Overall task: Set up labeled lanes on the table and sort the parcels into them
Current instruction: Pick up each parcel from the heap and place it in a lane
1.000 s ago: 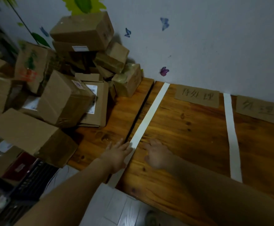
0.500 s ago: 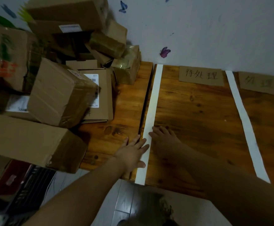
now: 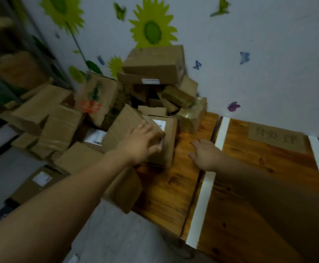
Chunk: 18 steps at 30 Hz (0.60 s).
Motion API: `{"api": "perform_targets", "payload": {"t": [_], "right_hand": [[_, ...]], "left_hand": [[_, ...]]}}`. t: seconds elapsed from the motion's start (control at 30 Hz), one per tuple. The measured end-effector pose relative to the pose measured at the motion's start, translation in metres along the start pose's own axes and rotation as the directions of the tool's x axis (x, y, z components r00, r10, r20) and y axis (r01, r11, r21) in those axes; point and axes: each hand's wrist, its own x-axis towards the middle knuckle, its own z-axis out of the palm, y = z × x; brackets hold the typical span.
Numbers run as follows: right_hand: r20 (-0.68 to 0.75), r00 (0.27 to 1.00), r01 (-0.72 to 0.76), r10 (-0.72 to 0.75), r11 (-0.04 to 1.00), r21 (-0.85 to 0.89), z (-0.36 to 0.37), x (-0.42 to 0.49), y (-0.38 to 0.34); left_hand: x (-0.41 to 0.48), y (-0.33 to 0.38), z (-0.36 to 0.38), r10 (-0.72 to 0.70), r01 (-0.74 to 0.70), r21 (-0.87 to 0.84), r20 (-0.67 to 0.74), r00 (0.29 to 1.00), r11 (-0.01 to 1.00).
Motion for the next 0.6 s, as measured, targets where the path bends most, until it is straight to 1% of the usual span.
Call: {"api": "perform_targets", "payload": {"t": [0.03,0.07,0.1,0.17,0.2,0.27,0.33,0.4,0.43,0.5,0.6], "right_hand": [[0.004,0.999,0.046,-0.046,0.999,0.022,-0.006,0.004,-0.021],[0.009,0.996,0.087,-0.087,0.995,0.046,-0.009,0.006,-0.044],[0.023,0.993,0.112,-0.114,0.99,0.082,-0.008,0.008,-0.066],[0.091,0.989,0.099,-0.117,0.978,0.182,0.002,0.011,-0.11],[0.14,0.986,0.059,-0.094,0.97,0.237,0.01,0.013,-0.131],[0.233,0.972,-0.071,-0.013,0.934,0.349,0.028,0.016,-0.167],[0.308,0.947,-0.225,0.089,0.869,0.441,0.042,0.013,-0.195],[0.366,0.909,-0.371,0.201,0.791,0.487,0.054,0.011,-0.212],[0.374,0.894,-0.421,0.248,0.753,0.506,0.058,0.009,-0.217],[0.371,0.861,-0.506,0.347,0.65,0.567,0.065,0.006,-0.225],[0.416,0.799,-0.598,0.434,0.495,0.631,0.071,-0.004,-0.238]], "left_hand": [[-0.008,-0.021,-0.01,-0.093,0.093,-0.002,-0.04,0.995,0.996],[-0.017,-0.045,-0.017,-0.199,0.199,-0.013,-0.05,0.979,0.98],[-0.027,-0.07,-0.02,-0.297,0.296,-0.038,-0.035,0.954,0.955],[-0.05,-0.119,-0.021,-0.421,0.419,-0.118,0.004,0.907,0.9],[-0.062,-0.142,-0.018,-0.465,0.46,-0.155,0.007,0.885,0.874],[-0.081,-0.178,-0.009,-0.56,0.549,-0.192,-0.001,0.829,0.813],[-0.094,-0.204,0.002,-0.656,0.65,-0.207,0.052,0.753,0.731],[-0.102,-0.22,0.011,-0.703,0.723,-0.241,0.177,0.689,0.648],[-0.103,-0.225,0.015,-0.699,0.737,-0.272,0.236,0.675,0.619],[-0.105,-0.231,0.022,-0.66,0.73,-0.339,0.314,0.683,0.594],[-0.11,-0.235,0.022,-0.62,0.704,-0.372,0.334,0.71,0.605]]}}
